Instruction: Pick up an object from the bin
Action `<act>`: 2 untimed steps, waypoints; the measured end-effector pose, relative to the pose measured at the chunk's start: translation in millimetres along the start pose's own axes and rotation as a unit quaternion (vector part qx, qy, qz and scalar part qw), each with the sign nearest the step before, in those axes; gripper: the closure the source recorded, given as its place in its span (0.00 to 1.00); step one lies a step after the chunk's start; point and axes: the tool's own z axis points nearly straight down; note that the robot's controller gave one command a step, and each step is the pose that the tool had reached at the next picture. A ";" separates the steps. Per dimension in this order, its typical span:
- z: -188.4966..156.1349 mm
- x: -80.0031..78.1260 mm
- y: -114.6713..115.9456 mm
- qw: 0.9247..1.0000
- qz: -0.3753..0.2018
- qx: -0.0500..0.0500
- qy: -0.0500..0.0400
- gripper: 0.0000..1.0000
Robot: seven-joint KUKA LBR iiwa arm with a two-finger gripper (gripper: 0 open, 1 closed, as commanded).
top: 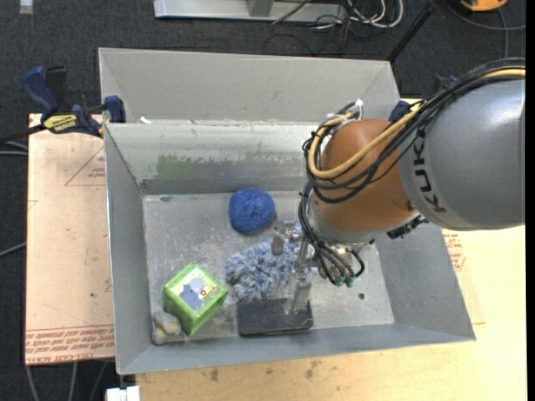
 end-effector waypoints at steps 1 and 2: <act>86.3 -47.8 -30.4 1.000 -0.023 -0.001 0.000 0.00; 87.6 -62.5 -42.4 0.997 -0.076 0.000 0.001 0.00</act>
Offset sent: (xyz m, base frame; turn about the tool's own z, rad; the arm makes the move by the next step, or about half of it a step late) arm 0.0623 -0.0423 -0.0878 -0.1526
